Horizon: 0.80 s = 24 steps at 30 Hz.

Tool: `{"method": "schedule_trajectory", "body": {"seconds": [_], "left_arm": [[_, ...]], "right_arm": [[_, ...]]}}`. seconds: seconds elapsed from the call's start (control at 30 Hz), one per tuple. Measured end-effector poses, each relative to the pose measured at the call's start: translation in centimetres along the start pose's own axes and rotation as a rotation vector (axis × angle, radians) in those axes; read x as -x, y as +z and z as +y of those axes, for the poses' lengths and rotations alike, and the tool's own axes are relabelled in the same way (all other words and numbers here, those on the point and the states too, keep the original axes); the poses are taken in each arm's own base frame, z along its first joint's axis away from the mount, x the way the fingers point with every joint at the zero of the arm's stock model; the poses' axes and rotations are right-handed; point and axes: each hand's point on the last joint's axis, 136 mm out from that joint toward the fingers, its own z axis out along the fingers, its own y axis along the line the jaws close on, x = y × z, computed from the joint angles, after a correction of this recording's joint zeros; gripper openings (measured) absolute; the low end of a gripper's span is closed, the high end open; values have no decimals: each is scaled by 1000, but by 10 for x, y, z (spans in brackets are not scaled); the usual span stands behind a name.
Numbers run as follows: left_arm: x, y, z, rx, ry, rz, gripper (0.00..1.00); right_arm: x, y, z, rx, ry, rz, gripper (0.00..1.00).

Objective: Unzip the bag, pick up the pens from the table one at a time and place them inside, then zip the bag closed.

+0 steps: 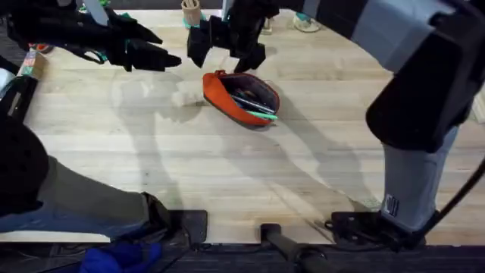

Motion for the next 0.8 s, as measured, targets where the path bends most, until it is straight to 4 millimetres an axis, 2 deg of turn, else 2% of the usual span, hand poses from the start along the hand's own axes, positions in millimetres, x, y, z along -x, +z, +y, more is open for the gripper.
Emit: {"method": "schedule_trajectory", "body": {"seconds": [0.13, 0.63, 0.8], "left_arm": [[0, 0, 0, 0, 0, 0, 993], [0, 0, 0, 0, 0, 0, 993], [0, 0, 0, 0, 0, 0, 993]], "right_arm": [[-1, 9, -4, -16, 7, 10, 918], [-8, 8, -10, -42, 27, 37, 852], [-8, 8, -11, -44, 29, 38, 736]]}}
